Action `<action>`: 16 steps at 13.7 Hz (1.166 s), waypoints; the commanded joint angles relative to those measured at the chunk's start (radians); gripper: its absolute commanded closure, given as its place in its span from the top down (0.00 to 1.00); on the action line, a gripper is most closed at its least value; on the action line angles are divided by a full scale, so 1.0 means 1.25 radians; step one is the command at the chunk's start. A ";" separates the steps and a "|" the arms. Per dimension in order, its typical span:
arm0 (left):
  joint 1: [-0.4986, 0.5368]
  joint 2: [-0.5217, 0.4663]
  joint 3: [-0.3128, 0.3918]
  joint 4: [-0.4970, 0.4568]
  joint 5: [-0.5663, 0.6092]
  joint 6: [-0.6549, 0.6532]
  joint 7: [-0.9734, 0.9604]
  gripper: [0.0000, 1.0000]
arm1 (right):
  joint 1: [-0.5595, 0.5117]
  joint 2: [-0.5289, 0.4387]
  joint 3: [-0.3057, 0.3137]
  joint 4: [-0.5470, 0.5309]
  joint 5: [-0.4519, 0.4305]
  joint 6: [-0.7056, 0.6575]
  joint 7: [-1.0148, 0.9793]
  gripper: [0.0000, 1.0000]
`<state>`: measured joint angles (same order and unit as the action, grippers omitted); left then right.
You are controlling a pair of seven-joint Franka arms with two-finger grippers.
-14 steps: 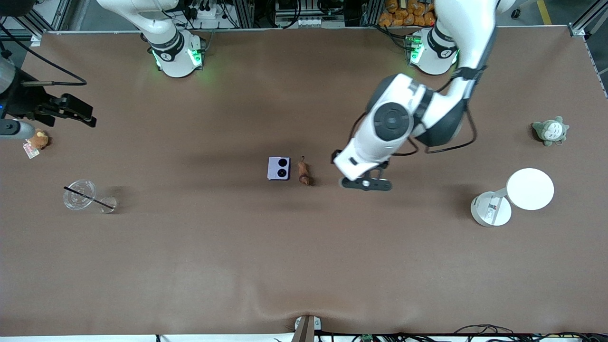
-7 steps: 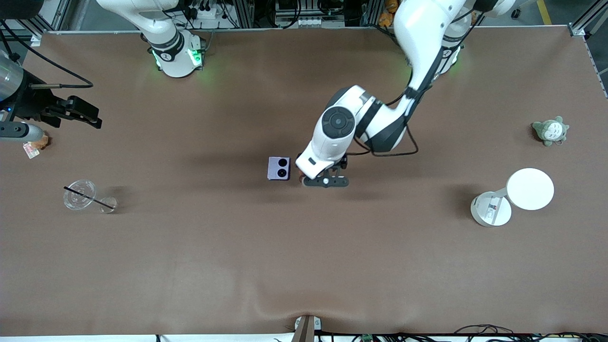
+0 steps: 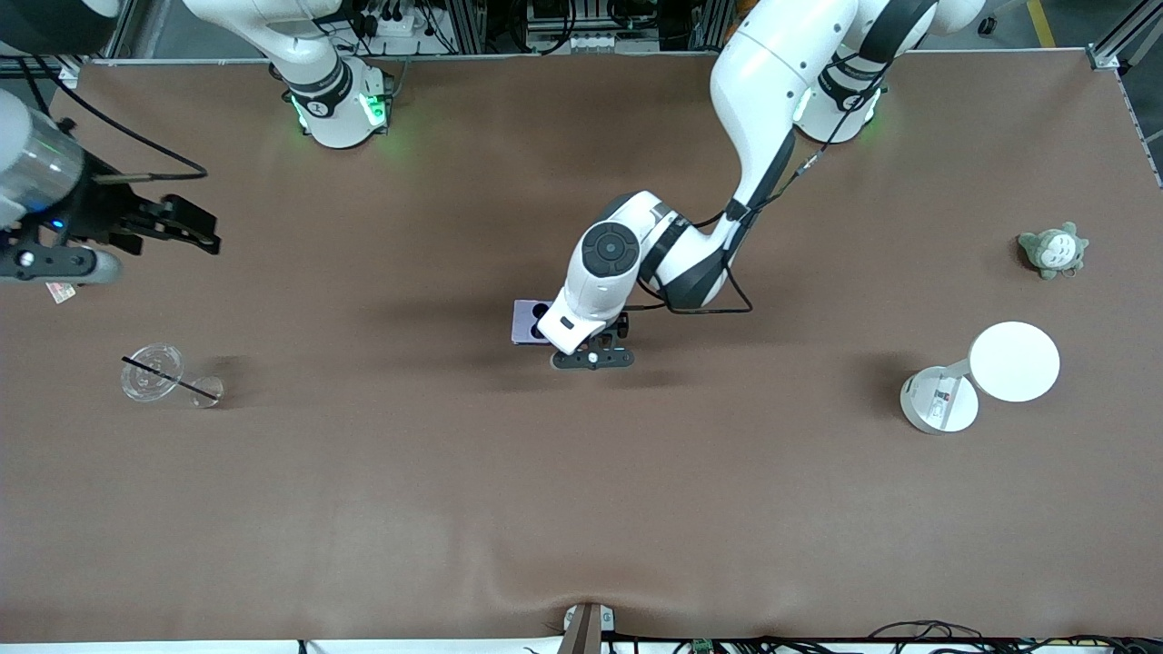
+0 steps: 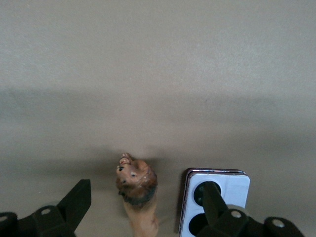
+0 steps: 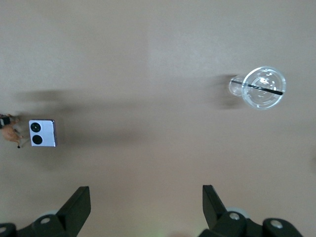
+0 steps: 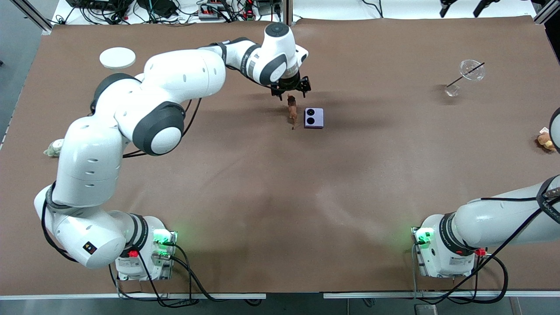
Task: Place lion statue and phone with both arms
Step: 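Grasp the lion with the left gripper while the right gripper reaches the phone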
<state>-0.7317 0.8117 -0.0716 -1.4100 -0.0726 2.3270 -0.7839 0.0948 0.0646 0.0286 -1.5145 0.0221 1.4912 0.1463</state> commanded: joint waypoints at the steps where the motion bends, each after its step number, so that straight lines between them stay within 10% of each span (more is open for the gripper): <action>1: -0.012 0.012 0.012 0.021 0.020 0.002 -0.013 0.89 | 0.052 0.024 -0.004 0.003 0.002 0.022 0.072 1.00; 7: -0.009 0.029 0.012 0.019 0.038 0.002 -0.009 0.06 | 0.167 0.098 -0.004 -0.008 0.002 0.035 0.149 1.00; 16: 0.164 -0.144 0.008 0.004 0.038 -0.235 0.127 0.00 | 0.262 0.170 -0.003 -0.095 0.003 0.212 0.208 1.00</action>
<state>-0.5756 0.6954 -0.0508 -1.3645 -0.0428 2.0958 -0.6725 0.3914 0.2485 0.0305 -1.6248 0.0229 1.7203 0.3682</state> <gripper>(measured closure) 0.630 0.000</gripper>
